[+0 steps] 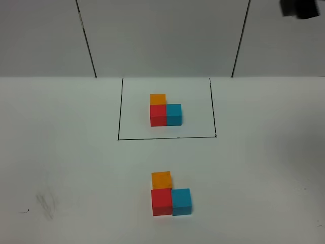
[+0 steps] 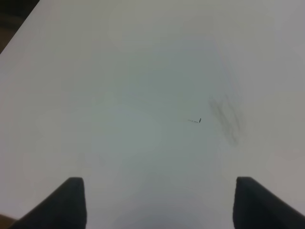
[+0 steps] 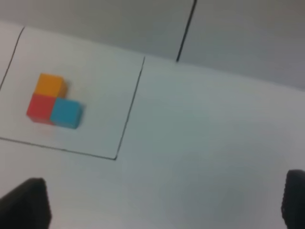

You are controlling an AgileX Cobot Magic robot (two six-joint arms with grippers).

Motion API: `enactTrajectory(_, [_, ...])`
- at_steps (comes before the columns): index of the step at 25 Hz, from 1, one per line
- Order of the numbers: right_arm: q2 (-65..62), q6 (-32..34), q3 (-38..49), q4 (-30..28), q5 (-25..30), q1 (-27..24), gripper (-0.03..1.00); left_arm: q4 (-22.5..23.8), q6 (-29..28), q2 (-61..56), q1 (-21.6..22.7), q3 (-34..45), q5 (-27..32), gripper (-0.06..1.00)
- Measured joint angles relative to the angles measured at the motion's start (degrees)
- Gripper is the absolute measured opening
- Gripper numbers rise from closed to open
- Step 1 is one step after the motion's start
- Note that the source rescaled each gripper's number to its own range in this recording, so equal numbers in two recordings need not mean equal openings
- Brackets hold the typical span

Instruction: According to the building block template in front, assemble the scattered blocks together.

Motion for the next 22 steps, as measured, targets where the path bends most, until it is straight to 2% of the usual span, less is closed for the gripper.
enactTrajectory(2, [-5.08,-4.16,0.93,0.00,0.00,-0.34,1.00,0.00,0.00,0.00,0.00,0.00,0.00,0.48])
enactTrajectory(6, [-17.72,-6.25,8.10,-0.21,0.00,-0.34,1.00,0.00,0.00,0.00,0.00,0.00,0.00,0.48])
enactTrajectory(10, [-32.81,-6.34,20.89,-0.59,0.02,-0.36,1.00,0.00,0.00,0.00,0.00,0.00,0.00,0.48])
enactTrajectory(16, [-54.06,-6.27,43.91,7.95,0.35,-0.36,0.99,0.00,0.00,0.00,0.00,0.00,0.00,0.48])
enactTrajectory(22, [-67.73,-6.27,62.11,12.35,-0.13,-0.36,0.82,0.00,0.00,0.00,0.00,0.00,0.00,0.48])
